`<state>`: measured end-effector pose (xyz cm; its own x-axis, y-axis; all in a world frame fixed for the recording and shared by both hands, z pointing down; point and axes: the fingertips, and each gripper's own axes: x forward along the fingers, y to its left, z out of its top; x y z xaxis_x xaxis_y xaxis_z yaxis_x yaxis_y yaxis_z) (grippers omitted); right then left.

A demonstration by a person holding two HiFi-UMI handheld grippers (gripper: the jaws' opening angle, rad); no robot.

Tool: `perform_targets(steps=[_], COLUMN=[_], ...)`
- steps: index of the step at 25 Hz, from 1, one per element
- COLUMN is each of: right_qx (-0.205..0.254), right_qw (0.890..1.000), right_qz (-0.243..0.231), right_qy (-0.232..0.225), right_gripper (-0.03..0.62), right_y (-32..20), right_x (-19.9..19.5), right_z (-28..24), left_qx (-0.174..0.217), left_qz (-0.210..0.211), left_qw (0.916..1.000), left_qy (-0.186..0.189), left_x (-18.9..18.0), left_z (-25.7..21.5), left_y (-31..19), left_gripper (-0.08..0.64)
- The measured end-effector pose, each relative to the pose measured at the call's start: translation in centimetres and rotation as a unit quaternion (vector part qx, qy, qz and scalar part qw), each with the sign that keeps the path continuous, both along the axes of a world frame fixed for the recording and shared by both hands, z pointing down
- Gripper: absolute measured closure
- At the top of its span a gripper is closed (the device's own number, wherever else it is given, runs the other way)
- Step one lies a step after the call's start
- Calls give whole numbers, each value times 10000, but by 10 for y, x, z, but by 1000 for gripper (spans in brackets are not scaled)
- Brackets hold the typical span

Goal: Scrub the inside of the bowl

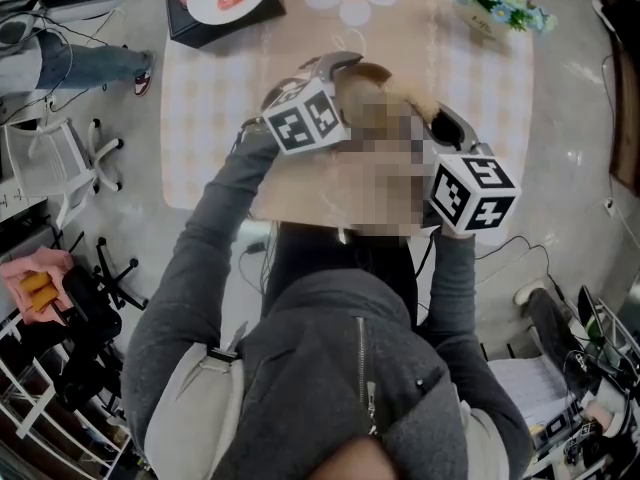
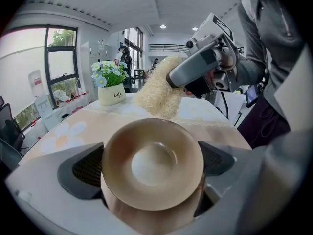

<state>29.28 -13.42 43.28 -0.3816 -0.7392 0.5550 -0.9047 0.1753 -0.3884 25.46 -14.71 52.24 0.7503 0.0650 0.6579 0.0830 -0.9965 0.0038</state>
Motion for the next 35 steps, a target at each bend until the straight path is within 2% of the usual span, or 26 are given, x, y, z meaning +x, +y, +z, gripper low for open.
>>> perform_targets(steps=[3, 5, 9, 14, 21, 25, 27, 35], right_qx=[186, 287, 315, 96, -234, -280, -331, -266], right_qw=[9968, 9889, 9630, 9302, 8959, 8658, 8546, 8387], right_qz=[-650, -1230, -2276, -3097, -3817, -4150, -4274, -4526], right_qy=[434, 780, 1407, 1969, 2260, 2780, 2931, 3017], right_gripper=[465, 465, 465, 466, 466, 466, 466, 466], right_y=[-5, -8, -17, -26, -25, -21, -19, -21], right_x=[-5, -11, -25, -40, -60, -61, -59, -66], right_z=[-16, -27, -31, -11, 19, 35, 40, 37], left_qx=[7, 10, 6, -9, -29, -15, -12, -3], left_qz=[-10, -13, -5, 3, 15, 3, -5, -28], left_qw=[10000, 10000, 10000, 9999, 9992, 9989, 9987, 9987], left_qy=[25, 37, 60, 147, 392, 476, 501, 516], left_x=[0, 0, 0, 2, 3, 3, 3, 3], left_z=[0, 0, 1, 1, -1, -1, -1, -2], left_y=[-1, -1, -1, 0, -1, -2, -1, -1], left_gripper=[-35, -35, -35, -35, -35, -35, -35, -35])
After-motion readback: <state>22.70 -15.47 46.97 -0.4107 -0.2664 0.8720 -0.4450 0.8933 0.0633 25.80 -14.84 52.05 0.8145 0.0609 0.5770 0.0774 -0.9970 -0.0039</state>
